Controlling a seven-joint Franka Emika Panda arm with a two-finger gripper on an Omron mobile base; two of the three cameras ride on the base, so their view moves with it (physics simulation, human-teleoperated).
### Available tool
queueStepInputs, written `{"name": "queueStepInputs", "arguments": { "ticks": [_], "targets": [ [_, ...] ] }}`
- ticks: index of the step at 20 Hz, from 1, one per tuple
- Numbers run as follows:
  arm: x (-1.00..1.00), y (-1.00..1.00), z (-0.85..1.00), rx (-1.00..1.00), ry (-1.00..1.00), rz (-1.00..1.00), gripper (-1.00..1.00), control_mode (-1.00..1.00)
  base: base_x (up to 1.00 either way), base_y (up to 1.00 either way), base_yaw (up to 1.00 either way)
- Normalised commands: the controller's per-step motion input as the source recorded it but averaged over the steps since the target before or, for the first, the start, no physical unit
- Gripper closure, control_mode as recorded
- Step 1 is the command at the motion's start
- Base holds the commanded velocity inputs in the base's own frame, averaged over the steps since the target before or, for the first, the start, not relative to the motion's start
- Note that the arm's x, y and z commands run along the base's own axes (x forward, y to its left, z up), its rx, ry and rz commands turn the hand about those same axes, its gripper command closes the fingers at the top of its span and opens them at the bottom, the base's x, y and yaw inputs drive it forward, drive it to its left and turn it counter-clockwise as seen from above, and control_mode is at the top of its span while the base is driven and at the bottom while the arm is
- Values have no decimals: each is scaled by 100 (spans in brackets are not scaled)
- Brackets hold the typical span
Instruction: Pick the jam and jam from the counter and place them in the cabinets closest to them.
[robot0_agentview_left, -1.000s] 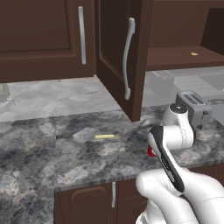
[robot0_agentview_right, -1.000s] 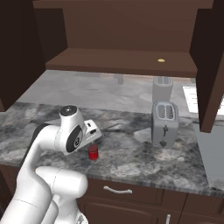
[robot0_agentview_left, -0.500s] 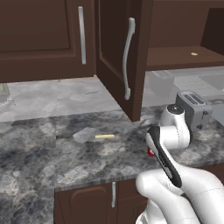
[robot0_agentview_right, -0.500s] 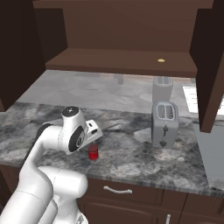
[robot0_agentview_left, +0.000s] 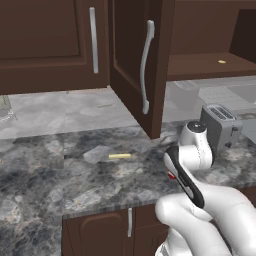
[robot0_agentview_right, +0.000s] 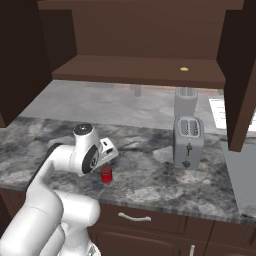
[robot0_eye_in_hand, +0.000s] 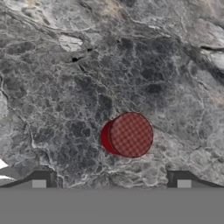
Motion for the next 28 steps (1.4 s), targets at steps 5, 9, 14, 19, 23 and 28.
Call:
{"name": "queueStepInputs", "arguments": {
  "ticks": [5, 9, 14, 19, 23, 28],
  "targets": [
    [12, 0, -12, 0, 0, 0, -100, -100, 0, 0, 0],
    [7, 0, -18, 0, 0, 0, -100, -100, 0, 0, 0],
    [1, 0, -25, 0, 1, 0, -100, -100, 0, 0, 0],
    [0, 0, -28, 0, 2, 0, -100, -100, 0, 0, 0],
    [2, 0, -28, 0, 1, 0, -100, -100, 0, 0, 0],
    [13, 1, -24, 0, 0, 0, -100, -100, 0, 0, 0]
  ]
}}
